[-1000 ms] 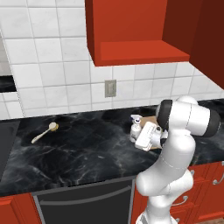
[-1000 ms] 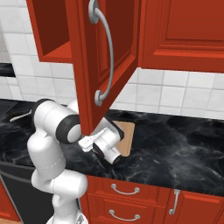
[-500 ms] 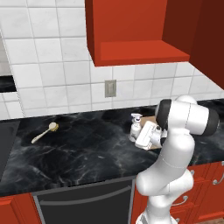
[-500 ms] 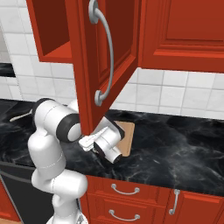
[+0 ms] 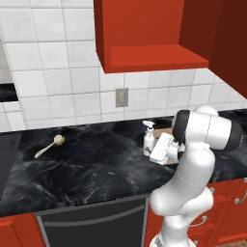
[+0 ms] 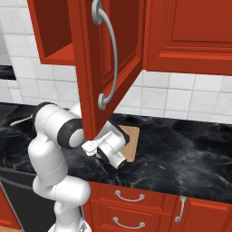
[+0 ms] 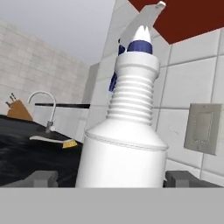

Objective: Grab the spray bottle from the cabinet, then place it next to the cutting board for sanitizing. Then grab the dish brush from the countertop next to the sink and place it next to the cutting board.

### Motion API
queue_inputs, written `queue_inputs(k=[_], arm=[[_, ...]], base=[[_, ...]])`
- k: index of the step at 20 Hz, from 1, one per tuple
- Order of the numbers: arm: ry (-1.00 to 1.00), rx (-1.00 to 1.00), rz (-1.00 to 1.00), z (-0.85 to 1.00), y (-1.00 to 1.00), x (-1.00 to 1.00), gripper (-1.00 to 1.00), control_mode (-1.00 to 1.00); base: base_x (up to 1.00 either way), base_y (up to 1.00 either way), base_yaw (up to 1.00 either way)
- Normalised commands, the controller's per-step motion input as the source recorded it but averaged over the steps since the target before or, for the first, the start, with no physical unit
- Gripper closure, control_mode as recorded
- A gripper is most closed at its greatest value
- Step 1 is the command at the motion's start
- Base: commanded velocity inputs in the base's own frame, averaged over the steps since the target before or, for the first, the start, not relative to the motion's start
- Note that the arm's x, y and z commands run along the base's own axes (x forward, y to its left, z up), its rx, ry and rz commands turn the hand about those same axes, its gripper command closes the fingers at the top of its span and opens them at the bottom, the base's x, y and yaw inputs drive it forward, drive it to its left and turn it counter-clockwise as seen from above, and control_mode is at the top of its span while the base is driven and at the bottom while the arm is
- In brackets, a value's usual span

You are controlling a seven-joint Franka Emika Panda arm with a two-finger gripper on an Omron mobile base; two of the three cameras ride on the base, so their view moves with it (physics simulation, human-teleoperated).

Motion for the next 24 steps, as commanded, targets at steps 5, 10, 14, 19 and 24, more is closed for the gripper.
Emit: queue_inputs(k=[5,10,14,19,24], arm=[[0.00,0.01,0.00,0.10,-0.15,0.00,-1.00,-1.00],[-0.02,0.00,-0.01,0.07,-0.28,-0.04,-1.00,-1.00],[-0.05,0.00,0.00,0.00,-0.09,-0.35,-1.00,-1.00],[-0.08,0.02,-0.02,0.38,-0.17,-0.55,-1.00,-1.00],[-0.01,0.02,-0.06,0.90,-0.09,-0.76,-1.00,-1.00]], base=[[0.00,0.00,0.00],[0.00,0.00,0.00],[0.00,0.00,0.00],[0.00,0.00,0.00],[0.00,0.00,0.00]])
